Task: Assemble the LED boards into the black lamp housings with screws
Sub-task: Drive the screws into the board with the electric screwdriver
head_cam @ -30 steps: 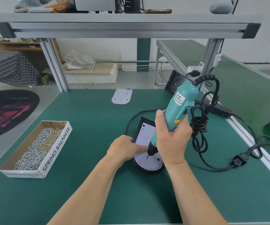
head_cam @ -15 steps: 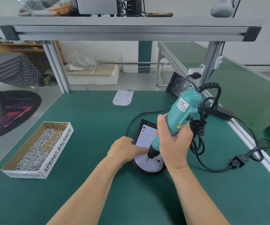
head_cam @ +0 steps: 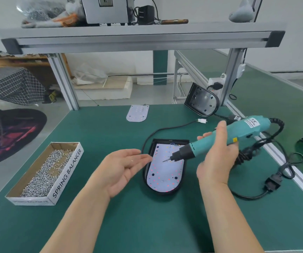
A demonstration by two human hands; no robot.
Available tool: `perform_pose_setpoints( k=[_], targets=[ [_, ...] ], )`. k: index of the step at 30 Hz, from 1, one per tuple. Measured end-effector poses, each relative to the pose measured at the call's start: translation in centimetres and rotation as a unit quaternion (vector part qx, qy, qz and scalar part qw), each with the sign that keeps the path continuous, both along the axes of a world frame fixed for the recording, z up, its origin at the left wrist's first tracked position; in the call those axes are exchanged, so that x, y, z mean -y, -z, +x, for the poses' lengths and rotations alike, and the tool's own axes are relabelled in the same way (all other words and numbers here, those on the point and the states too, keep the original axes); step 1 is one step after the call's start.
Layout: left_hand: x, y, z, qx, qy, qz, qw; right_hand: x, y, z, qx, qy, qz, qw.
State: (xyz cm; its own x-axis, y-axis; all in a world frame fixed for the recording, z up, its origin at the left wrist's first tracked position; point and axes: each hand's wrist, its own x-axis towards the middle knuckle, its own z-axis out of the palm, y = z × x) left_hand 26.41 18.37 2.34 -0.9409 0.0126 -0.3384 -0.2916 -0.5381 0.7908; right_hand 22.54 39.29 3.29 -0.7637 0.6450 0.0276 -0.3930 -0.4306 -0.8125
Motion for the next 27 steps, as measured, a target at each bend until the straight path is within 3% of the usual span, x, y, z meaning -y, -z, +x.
perform_pose_setpoints(
  k=[6,14,21,27],
  targets=[
    [-1.6,0.3,1.3,-0.026,0.072,0.011,0.997,-0.2,-0.5,1.1,0.006,-0.008,-0.04,0.999],
    [-4.0,0.7,1.4,-0.02,0.06,-0.138,0.988,0.1,-1.2,1.9,-0.012,0.005,-0.043,0.999],
    [-3.9,0.9,1.4,0.017,0.043,0.003,0.999,0.3,-1.0,2.1,-0.025,0.024,-0.017,0.999],
    [-3.9,0.9,1.5,0.026,0.045,0.029,0.998,0.4,-0.8,2.4,-0.026,0.025,0.0,0.999]
  ],
)
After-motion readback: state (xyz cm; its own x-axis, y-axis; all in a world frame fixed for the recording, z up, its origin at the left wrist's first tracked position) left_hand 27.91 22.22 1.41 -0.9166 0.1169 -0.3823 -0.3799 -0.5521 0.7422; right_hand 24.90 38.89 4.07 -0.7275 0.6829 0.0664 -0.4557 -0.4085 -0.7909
